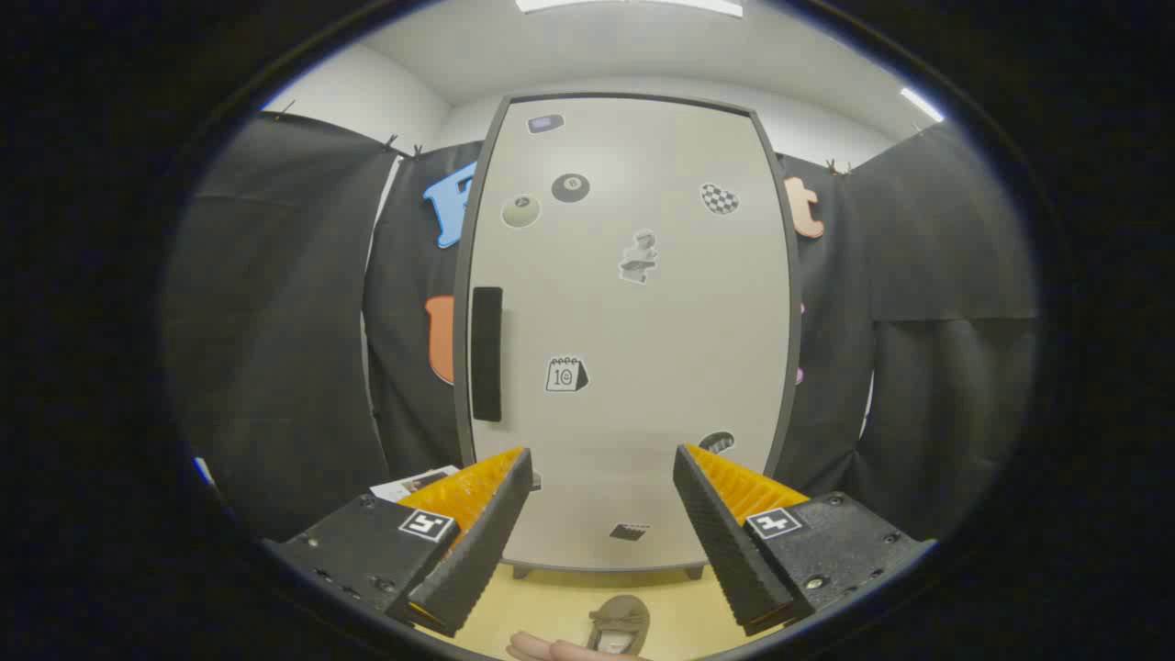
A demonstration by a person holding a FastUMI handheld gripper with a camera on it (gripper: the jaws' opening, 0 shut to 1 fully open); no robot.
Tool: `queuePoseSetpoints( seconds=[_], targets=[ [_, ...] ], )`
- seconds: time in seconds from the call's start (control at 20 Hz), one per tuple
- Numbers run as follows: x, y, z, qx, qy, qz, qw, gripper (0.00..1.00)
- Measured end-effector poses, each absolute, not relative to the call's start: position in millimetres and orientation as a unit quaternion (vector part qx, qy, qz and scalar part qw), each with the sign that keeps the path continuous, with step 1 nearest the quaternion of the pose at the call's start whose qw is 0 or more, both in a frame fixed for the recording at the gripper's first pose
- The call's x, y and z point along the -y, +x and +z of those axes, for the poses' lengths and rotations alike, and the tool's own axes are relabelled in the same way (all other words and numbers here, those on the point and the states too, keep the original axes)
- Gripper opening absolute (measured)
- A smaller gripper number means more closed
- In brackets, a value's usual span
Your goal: Open the shoe cabinet door, grab the shoes and put them into the shoe cabinet, then close the shoe cabinet door.
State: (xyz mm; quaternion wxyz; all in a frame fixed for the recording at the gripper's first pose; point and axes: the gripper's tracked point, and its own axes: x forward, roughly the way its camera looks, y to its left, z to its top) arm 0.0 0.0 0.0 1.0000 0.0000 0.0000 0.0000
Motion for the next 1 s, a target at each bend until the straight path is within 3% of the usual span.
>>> queuePoseSetpoints(
  seconds=[1.0],
  targets=[
    [-37.1,7.7,7.1,0.000,0.011,0.023,1.000,1.00]
  ],
)
